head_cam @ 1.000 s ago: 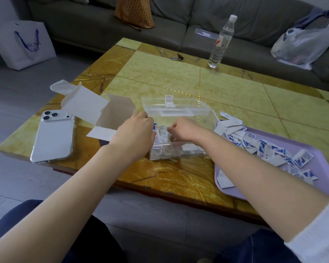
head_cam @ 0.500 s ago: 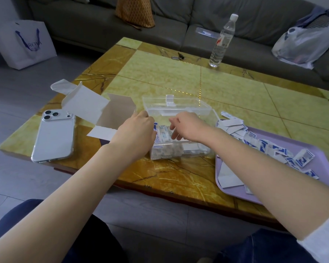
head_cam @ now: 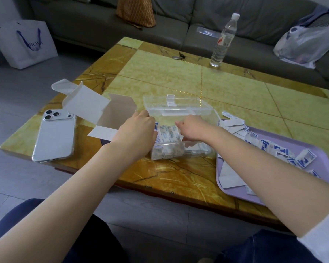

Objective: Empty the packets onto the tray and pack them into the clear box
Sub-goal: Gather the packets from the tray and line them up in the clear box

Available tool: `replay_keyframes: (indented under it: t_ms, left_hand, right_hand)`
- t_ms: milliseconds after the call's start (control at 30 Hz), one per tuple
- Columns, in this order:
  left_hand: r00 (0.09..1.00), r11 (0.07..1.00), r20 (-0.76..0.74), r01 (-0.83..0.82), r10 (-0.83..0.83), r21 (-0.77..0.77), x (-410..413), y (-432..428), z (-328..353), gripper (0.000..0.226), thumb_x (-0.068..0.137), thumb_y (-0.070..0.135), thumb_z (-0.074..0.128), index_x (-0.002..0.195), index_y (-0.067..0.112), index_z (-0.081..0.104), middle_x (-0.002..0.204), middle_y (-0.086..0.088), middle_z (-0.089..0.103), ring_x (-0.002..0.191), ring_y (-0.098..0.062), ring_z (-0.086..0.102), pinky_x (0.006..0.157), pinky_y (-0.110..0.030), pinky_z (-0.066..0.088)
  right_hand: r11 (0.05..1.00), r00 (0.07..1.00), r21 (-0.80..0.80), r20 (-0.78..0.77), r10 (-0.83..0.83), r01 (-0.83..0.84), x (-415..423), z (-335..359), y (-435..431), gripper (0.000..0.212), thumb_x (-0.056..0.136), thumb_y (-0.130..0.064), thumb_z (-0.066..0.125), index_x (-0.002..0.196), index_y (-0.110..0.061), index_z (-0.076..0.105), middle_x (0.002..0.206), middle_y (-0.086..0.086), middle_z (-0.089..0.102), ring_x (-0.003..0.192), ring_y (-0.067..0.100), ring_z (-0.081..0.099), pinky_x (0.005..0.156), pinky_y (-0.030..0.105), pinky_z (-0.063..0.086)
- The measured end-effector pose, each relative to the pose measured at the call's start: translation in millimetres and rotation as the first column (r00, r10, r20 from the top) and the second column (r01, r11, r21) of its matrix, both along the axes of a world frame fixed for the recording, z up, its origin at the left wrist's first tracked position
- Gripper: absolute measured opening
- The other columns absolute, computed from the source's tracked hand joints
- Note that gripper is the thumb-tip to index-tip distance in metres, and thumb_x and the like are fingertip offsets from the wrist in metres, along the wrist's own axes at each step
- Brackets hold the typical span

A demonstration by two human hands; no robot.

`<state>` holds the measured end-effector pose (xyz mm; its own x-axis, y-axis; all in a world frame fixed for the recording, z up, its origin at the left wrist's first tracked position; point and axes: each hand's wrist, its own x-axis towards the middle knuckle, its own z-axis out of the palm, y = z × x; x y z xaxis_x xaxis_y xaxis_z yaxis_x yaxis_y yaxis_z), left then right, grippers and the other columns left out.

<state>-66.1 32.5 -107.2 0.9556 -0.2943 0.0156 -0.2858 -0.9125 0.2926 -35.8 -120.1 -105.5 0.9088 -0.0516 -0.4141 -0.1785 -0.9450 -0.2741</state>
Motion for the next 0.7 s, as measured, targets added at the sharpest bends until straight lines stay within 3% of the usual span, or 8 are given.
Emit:
replay_keyframes:
  t_ms: [67, 167, 233, 367, 433, 567, 700]
  left_hand:
    - [1.000, 1.000, -0.001, 0.000, 0.000, 0.005, 0.5, -0.1, -0.3, 0.035, 0.098, 0.023, 0.041, 0.127, 0.006, 0.050, 0.127, -0.008, 0.046, 0.120, -0.021, 0.042, 0.097, -0.033, 0.041]
    - [1.000, 1.000, -0.006, 0.004, -0.004, 0.016, 1.1, -0.4, -0.5, 0.035, 0.098, 0.023, 0.042, 0.127, 0.006, 0.050, 0.127, -0.009, 0.046, 0.119, -0.022, 0.042, 0.097, -0.033, 0.041]
    - [1.000, 1.000, -0.008, 0.006, -0.006, 0.022, 0.9, -0.4, -0.1, 0.035, 0.097, 0.023, 0.042, 0.127, 0.006, 0.050, 0.127, -0.009, 0.045, 0.120, -0.022, 0.041, 0.097, -0.033, 0.040]
    - [1.000, 1.000, -0.011, 0.008, -0.007, 0.029, 1.0, -1.0, 0.4, 0.035, 0.098, 0.022, 0.041, 0.128, 0.007, 0.049, 0.128, -0.010, 0.044, 0.121, -0.022, 0.040, 0.097, -0.032, 0.038]
    - [1.000, 0.999, -0.011, 0.012, -0.012, 0.030, 1.2, -3.1, 1.3, 0.036, 0.098, 0.022, 0.040, 0.129, 0.006, 0.048, 0.128, -0.010, 0.044, 0.122, -0.023, 0.039, 0.097, -0.033, 0.038]
    - [1.000, 0.999, -0.014, 0.009, -0.008, 0.040, 0.6, -2.0, 1.5, 0.036, 0.098, 0.022, 0.041, 0.128, 0.006, 0.048, 0.127, -0.011, 0.044, 0.120, -0.023, 0.041, 0.095, -0.032, 0.038]
    - [1.000, 0.999, -0.014, 0.006, -0.006, 0.048, 0.7, -2.2, 1.6, 0.035, 0.098, 0.023, 0.041, 0.128, 0.006, 0.049, 0.126, -0.011, 0.044, 0.118, -0.024, 0.042, 0.094, -0.033, 0.039]
  right_hand:
    - [0.997, 0.999, 0.066, -0.041, -0.030, 0.033, 0.0, 0.0, -0.1, 0.039, 0.102, -0.018, 0.030, 0.130, 0.003, 0.047, 0.122, 0.024, 0.058, 0.106, 0.035, 0.061, 0.090, 0.039, 0.051]
    - [0.997, 0.991, 0.052, -0.126, -0.050, 0.056, 1.8, -1.9, 0.2, 0.041, 0.103, -0.014, 0.021, 0.137, -0.008, 0.043, 0.122, 0.023, 0.057, 0.097, 0.035, 0.066, 0.087, 0.044, 0.054]
    - [0.999, 0.992, 0.044, -0.123, -0.010, 0.016, 2.4, -4.1, -3.1, 0.041, 0.102, -0.013, 0.022, 0.137, -0.010, 0.043, 0.109, 0.022, 0.066, 0.090, 0.032, 0.069, 0.085, 0.044, 0.055]
    - [0.996, 0.997, -0.035, 0.016, 0.078, -0.078, 6.7, -2.1, -13.2, 0.030, 0.101, -0.019, 0.037, 0.115, -0.011, 0.063, 0.083, 0.006, 0.072, 0.078, 0.019, 0.067, 0.084, 0.036, 0.054]
    - [0.995, 0.995, -0.053, -0.048, 0.088, -0.090, 3.8, 4.7, -14.7, 0.033, 0.101, -0.017, 0.034, 0.125, -0.012, 0.057, 0.077, 0.002, 0.072, 0.075, 0.018, 0.067, 0.083, 0.034, 0.055]
    - [0.996, 0.976, 0.040, -0.201, 0.087, -0.080, 0.2, 9.4, -11.0, 0.041, 0.103, -0.017, 0.021, 0.137, -0.007, 0.041, 0.087, 0.009, 0.073, 0.088, 0.026, 0.070, 0.084, 0.035, 0.053]
    - [0.994, 0.966, 0.058, -0.237, 0.100, -0.088, 2.3, 4.2, -9.9, 0.041, 0.102, -0.014, 0.022, 0.137, -0.005, 0.041, 0.063, -0.003, 0.069, 0.091, 0.024, 0.070, 0.090, 0.037, 0.052]
